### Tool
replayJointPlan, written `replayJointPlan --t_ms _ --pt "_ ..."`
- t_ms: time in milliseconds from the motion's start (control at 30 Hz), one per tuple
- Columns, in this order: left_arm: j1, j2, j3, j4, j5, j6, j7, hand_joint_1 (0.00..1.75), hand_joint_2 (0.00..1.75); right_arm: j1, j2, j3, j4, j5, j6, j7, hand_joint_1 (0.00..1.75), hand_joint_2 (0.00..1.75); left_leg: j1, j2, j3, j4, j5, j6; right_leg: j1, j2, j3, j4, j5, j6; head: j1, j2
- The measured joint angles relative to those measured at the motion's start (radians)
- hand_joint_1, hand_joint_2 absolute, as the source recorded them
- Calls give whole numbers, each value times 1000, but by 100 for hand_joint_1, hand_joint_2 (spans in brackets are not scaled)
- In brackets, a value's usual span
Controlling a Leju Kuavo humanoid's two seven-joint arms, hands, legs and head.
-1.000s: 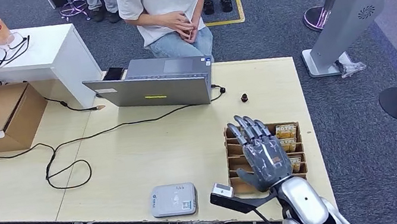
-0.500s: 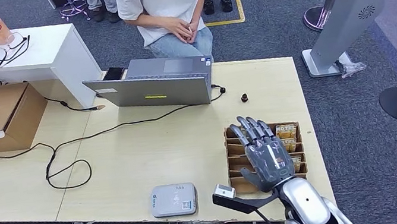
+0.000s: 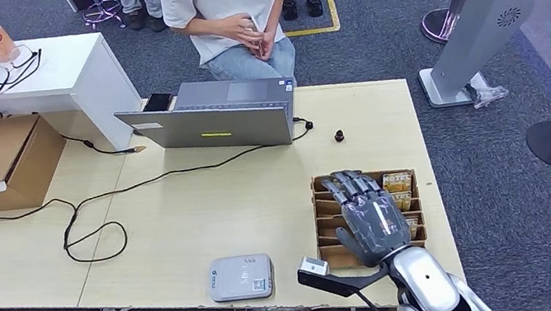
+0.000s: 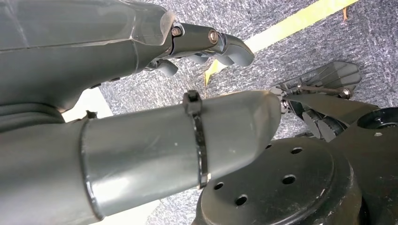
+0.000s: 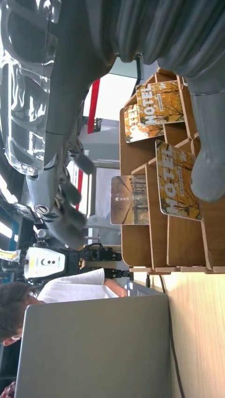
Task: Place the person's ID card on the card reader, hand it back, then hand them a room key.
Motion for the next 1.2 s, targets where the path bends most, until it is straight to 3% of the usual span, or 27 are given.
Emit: replayJointPlan --t_ms 333,500,800,1000,1200 --pt "-5 8 4 10 -1 14 0 0 0 -20 0 0 31 -1 4 1 66 175 0 0 0 0 0 0 0 0 0 0 0 0 0 0" --pt "-12 15 8 26 -2 22 0 0 0 -35 0 0 52 -3 11 10 62 175 0 0 0 0 0 0 0 0 0 0 0 0 0 0" --pt "-14 21 13 40 -2 24 0 0 0 -53 0 0 84 -6 13 20 89 175 0 0 0 0 0 0 0 0 0 0 0 0 0 0" --pt "-14 21 16 40 -2 19 0 0 0 -55 0 -1 90 -6 12 23 81 175 0 0 0 0 0 0 0 0 0 0 0 0 0 0" --pt "-14 21 19 41 -2 18 0 0 0 -55 0 -11 89 -6 10 23 83 175 0 0 0 0 0 0 0 0 0 0 0 0 0 0"
